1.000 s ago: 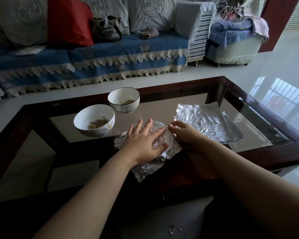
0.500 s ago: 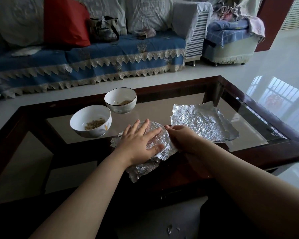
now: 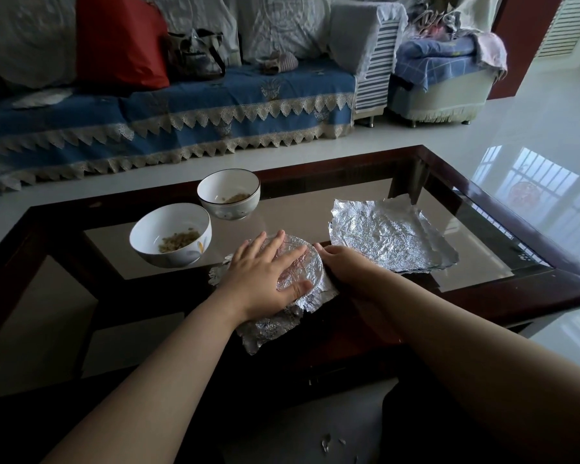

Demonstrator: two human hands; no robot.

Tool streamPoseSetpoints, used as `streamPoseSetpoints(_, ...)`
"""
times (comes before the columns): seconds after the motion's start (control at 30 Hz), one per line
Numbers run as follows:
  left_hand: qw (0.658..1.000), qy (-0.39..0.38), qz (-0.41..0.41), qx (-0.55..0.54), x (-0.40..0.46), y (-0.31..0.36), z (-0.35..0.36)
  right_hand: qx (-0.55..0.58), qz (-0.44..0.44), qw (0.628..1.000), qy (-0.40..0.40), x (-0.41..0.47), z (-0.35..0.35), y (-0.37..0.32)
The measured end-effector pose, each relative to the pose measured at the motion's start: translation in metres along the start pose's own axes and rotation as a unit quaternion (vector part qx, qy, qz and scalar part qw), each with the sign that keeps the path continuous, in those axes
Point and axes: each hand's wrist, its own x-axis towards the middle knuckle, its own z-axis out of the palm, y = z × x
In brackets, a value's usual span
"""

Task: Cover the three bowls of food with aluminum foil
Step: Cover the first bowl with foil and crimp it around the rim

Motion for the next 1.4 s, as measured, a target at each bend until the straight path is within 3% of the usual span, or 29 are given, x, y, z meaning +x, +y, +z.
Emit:
streamPoseSetpoints(0.17, 1.0, 0.001, 0.008, 0.001, -0.001, -0.002, 0.0, 0.01, 0.021, 1.0, -0.016, 0.004, 0.002, 0.002)
streamPoseSetpoints(0.3, 1.0, 0.001, 0.005, 0.004, -0.001, -0.002, 0.0, 0.109, 0.019, 0.994, -0.022, 0.004, 0.008, 0.003)
streamPoseSetpoints(0.4, 1.0, 0.002, 0.007, 0.002, -0.001, -0.002, 0.0, 0.117, 0.006, 0.993, -0.034, 0.005, 0.009, 0.0)
streamPoseSetpoints(0.63, 1.0, 0.005, 0.002, -0.006, 0.0, -0.002, 0.001, 0.188, 0.012, 0.979, 0.074, 0.003, 0.017, 0.001)
streamPoseSetpoints(0.83, 0.999, 0.013, -0.041, -0.01, -0.002, 0.003, 0.002, 0.079, -0.03, 0.987, 0.139, 0.001, 0.006, -0.005)
streamPoseSetpoints(1.0, 0.996, 0.007, -0.083, -0.015, -0.005, 0.012, 0.003, 0.036, -0.065, 0.994, 0.081, -0.003, 0.004, -0.01)
streamPoseSetpoints(1.17, 0.996, 0.003, -0.082, -0.016, -0.007, 0.013, 0.0, 0.112, -0.053, 0.992, 0.034, -0.006, 0.013, -0.005)
streamPoseSetpoints(1.33, 0.997, -0.001, -0.078, -0.01, -0.007, 0.012, -0.001, 0.106, -0.048, 0.993, -0.034, -0.012, 0.002, 0.002)
streamPoseSetpoints(1.4, 0.997, -0.005, -0.075, -0.009, -0.007, 0.012, -0.001, 0.166, -0.038, 0.983, -0.068, -0.015, -0.001, 0.005)
